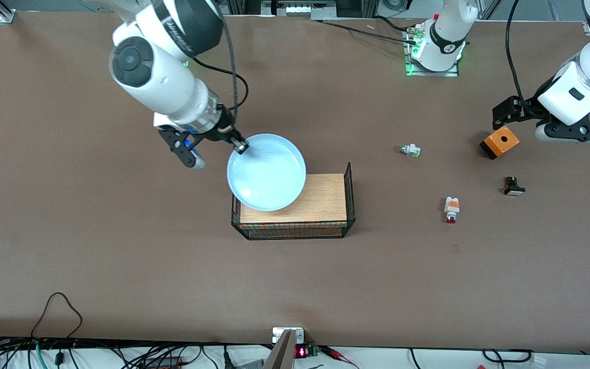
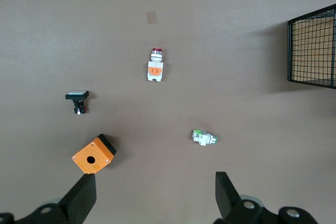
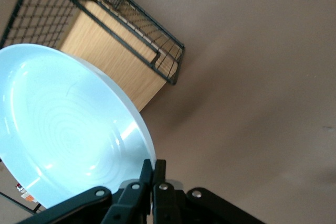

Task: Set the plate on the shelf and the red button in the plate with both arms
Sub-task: 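Lift the plate with the right gripper and carry it over the basket, then lower the plate into the basket while the left gripper reaches out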

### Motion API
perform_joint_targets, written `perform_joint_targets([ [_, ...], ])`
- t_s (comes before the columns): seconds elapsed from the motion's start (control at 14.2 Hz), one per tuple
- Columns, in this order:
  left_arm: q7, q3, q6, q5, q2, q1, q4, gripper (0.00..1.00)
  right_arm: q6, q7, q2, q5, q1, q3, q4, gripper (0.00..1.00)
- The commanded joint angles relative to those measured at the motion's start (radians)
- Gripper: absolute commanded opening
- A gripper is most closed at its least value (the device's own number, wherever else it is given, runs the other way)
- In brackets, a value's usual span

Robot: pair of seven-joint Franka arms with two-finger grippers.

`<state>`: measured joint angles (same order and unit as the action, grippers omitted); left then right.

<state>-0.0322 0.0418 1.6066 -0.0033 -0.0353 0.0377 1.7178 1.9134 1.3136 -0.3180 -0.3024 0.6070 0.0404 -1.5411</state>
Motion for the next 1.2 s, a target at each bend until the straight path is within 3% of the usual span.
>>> perform_joint_targets([
  [0.0, -0.002, 0.003, -0.02, 0.017, -0.005, -0.004, -0.015, 1.0, 0.038, 0.029, -0.052, -0.015, 0.037, 0.012, 0.033, 0.0],
  [0.42, -0.005, 0.003, -0.02, 0.016, 0.014, -0.002, -0.014, 1.0, 0.118, 0.019, -0.137, -0.011, 0.054, 0.012, 0.033, 0.0],
  [0.56, -0.014, 0.003, -0.052, 0.017, 0.023, -0.002, -0.007, 1.0, 0.2, 0.016, -0.162, -0.009, 0.056, 0.012, 0.032, 0.0],
  [0.78, -0.002, 0.007, -0.08, 0.08, 0.1, 0.007, -0.011, 1.0, 0.22, 0.007, -0.174, -0.008, 0.056, 0.013, 0.032, 0.0],
  [0.85, -0.003, 0.007, -0.077, 0.107, 0.127, 0.011, -0.011, 1.0, 0.22, 0.013, -0.177, -0.011, 0.056, 0.013, 0.032, 0.2],
  [0.92, -0.002, 0.007, -0.077, 0.109, 0.162, 0.01, -0.011, 1.0, 0.22, 0.025, -0.177, -0.008, 0.054, 0.013, 0.032, 0.99],
  [1.13, 0.017, 0.007, -0.01, 0.105, 0.279, 0.01, 0.003, 1.0, 0.205, 0.021, -0.139, -0.004, 0.053, 0.019, 0.032, 1.0],
])
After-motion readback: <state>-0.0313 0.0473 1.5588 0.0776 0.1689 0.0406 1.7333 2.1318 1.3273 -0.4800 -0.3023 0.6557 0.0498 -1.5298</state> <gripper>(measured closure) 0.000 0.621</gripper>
